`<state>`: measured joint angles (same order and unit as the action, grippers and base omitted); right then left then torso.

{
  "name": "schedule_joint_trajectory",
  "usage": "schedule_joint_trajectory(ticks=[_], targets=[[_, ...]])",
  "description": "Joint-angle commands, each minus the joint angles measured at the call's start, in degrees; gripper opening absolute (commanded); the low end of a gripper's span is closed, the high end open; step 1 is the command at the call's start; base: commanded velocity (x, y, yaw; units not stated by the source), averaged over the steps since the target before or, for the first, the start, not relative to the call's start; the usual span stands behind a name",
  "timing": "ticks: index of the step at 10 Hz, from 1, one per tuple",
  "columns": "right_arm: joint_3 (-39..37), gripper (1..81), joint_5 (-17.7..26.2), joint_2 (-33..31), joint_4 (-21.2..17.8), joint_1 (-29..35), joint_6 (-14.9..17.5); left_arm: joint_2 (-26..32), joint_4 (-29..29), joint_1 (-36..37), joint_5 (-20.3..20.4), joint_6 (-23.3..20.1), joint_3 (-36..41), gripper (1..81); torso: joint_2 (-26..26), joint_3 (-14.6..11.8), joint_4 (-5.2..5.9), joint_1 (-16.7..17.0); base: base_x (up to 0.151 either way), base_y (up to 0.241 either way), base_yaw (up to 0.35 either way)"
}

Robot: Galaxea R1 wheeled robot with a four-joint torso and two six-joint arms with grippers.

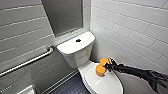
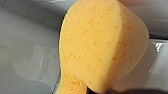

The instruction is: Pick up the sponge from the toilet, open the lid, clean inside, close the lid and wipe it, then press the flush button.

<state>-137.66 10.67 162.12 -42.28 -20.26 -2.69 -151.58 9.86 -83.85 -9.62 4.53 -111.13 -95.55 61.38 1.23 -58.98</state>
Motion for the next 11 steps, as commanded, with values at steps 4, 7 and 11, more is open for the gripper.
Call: schedule_joint_trajectory(ticks=[4,7,11], targets=[[-6.4,1.0,1.9,2.7,-1.9,3.2,-5.6,1.3,-1.1,-1.9,-4.9,-0.3,2.0,81.1,0.0,0.0,0.00,0.0,0.000,0.000,0.000],[-4.1,1.0,1.8,-0.7,-4.7,0.7,-5.6,2.9,-1.0,-2.0,-4.9,-0.3,5.3,81.1,0.0,0.0,0.00,0.0,0.000,0.000,0.000],[8.9,1.0,-4.1,-11.2,-5.8,-5.1,-5.4,3.4,-0.8,-2.1,-4.9,-0.3,6.5,81.1,0.0,0.0,0.00,0.0,0.000,0.000,0.000]])
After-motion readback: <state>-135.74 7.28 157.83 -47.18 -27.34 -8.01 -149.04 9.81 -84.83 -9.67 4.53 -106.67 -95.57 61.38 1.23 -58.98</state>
